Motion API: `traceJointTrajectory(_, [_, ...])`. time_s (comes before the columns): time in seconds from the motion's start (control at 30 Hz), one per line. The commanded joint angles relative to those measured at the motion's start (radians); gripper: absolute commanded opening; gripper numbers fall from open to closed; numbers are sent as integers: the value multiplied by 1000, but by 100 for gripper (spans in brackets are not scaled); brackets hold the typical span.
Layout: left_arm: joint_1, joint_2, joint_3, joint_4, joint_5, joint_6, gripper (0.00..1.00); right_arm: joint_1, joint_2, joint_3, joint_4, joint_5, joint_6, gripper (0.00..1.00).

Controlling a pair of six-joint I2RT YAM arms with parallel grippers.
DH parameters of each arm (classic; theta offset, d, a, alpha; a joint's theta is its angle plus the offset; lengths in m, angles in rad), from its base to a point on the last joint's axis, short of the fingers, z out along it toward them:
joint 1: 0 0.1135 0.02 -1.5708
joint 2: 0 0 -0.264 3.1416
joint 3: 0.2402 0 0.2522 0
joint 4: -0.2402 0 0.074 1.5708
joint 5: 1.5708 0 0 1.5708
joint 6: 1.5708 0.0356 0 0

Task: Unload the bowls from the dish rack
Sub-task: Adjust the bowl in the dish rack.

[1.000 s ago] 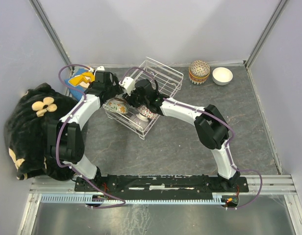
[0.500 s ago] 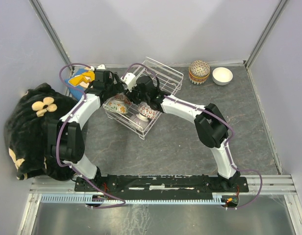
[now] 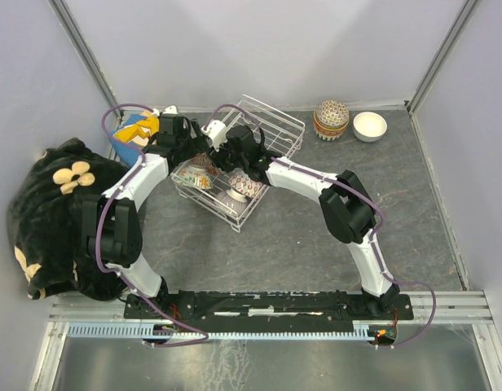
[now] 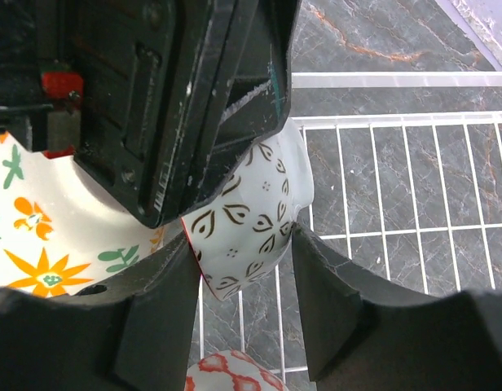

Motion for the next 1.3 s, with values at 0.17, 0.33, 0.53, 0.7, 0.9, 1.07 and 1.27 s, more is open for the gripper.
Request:
traceJointTrajectory(0.17, [-6, 21, 30, -19, 18, 18, 99, -15, 16, 69, 39, 12, 20, 54])
traceJointTrajectory(0.33, [-6, 33, 34, -15, 20, 17, 99, -20, 27, 88, 33, 10, 31, 53])
traceJointTrajectory(0.53, [-5, 41, 39, -12, 25, 16, 99, -31, 41, 103, 30, -11, 55, 53])
traceJointTrajectory(0.7, [-5, 55, 47, -11, 27, 16, 99, -42, 51, 110, 28, -26, 74, 53])
traceJointTrajectory(0.9, [-6, 73, 60, -8, 33, 15, 99, -53, 62, 113, 25, -45, 95, 53])
traceJointTrajectory(1.07, [-5, 86, 74, -6, 36, 13, 99, -60, 68, 112, 24, -53, 108, 53])
traceJointTrajectory(1.27, [-6, 102, 89, -5, 47, 10, 99, -66, 74, 113, 28, -55, 117, 52])
